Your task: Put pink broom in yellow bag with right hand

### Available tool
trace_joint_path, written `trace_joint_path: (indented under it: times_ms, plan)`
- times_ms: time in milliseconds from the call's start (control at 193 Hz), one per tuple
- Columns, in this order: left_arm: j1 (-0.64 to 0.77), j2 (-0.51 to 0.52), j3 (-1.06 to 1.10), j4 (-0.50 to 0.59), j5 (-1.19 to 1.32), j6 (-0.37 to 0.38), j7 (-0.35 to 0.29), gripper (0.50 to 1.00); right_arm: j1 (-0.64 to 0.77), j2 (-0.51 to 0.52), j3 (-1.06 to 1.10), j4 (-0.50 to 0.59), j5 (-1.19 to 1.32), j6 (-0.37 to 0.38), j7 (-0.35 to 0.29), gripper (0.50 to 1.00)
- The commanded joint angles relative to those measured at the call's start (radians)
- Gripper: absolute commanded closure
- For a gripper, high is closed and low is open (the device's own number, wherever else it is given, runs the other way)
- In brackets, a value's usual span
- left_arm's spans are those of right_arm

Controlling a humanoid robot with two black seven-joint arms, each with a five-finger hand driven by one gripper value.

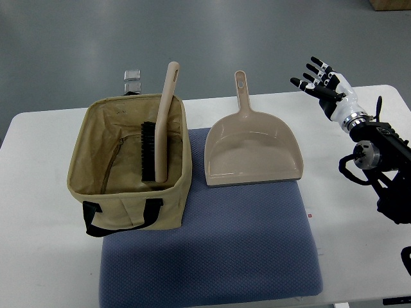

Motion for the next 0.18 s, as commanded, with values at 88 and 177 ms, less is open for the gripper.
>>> trace_joint_path:
  times_ms: [88, 177]
  plan:
    - [0.000, 0.000, 0.000, 0.000, 0.000, 0.000, 0.000, 0.500, -0.004, 0.002, -0.001, 0.000, 0.000, -0.001, 0.002, 0.570]
    - [0.000, 0.000, 0.000, 0.000, 0.000, 0.000, 0.000, 0.500, -0.004, 0.002, -0.001, 0.000, 0.000, -0.001, 0.004, 0.570]
